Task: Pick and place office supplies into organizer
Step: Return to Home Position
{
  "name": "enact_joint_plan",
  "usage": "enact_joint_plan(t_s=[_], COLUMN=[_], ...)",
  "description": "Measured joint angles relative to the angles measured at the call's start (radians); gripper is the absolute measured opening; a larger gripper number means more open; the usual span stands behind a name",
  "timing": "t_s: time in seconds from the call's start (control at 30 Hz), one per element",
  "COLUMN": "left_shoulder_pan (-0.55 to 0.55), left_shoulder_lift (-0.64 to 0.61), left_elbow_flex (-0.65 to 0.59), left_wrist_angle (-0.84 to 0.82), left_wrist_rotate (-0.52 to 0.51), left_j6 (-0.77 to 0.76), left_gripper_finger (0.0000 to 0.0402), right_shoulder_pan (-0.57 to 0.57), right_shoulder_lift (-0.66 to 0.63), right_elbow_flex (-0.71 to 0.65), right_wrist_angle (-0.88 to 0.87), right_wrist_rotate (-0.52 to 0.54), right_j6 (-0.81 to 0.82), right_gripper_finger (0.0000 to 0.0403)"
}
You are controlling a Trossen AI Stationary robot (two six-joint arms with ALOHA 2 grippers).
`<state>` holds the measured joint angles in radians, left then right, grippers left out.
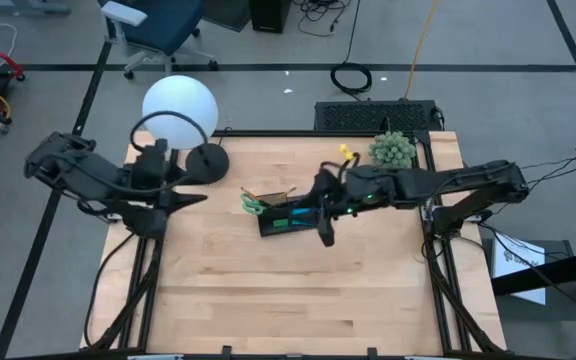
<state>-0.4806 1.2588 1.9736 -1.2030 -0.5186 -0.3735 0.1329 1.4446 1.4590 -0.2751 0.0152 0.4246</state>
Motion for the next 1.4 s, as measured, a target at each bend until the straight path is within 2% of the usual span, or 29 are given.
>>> enact_joint_plan(t_s=[0.2,0.47,0.6,0.9,1.03,1.23,1.4], left_shoulder_pan=[-0.025,-0.025,-0.016,-0.01,-0.002,-0.002,-0.002], left_shoulder_lift=[-0.015,-0.037,-0.119,-0.341,-0.425,-0.541,-0.617], left_elbow_flex=[0.0,-0.046,-0.147,-0.519,-0.642,-0.775,-0.845], left_wrist_angle=[0.048,0.078,0.208,0.558,0.62,0.722,0.756], left_wrist_rotate=[-0.039,-0.041,-0.04,-0.032,-0.032,-0.031,-0.031], left_j6=[0.07,0.16,0.202,0.246,0.22,0.237,0.246], left_gripper_finger=[0.0145,0.0145,0.0145,0.0145,0.0145,0.0145,0.0145], right_shoulder_pan=[-0.01,-0.058,-0.078,-0.127,-0.14,-0.147,-0.147], right_shoulder_lift=[-0.054,-0.118,-0.162,-0.242,-0.273,-0.329,-0.442], right_elbow_flex=[0.0,0.0,0.0,0.0,0.0,-0.008,-0.154], right_wrist_angle=[0.073,0.145,0.145,0.143,0.143,0.139,0.268], right_wrist_rotate=[0.114,0.115,0.114,0.112,0.111,0.034,0.04], right_j6=[-0.07,-0.08,-0.092,-0.139,-0.156,-0.178,-0.174], right_gripper_finger=[0.0076,0.0006,0.0007,0.0003,0.0001,0.0001,0.0001])
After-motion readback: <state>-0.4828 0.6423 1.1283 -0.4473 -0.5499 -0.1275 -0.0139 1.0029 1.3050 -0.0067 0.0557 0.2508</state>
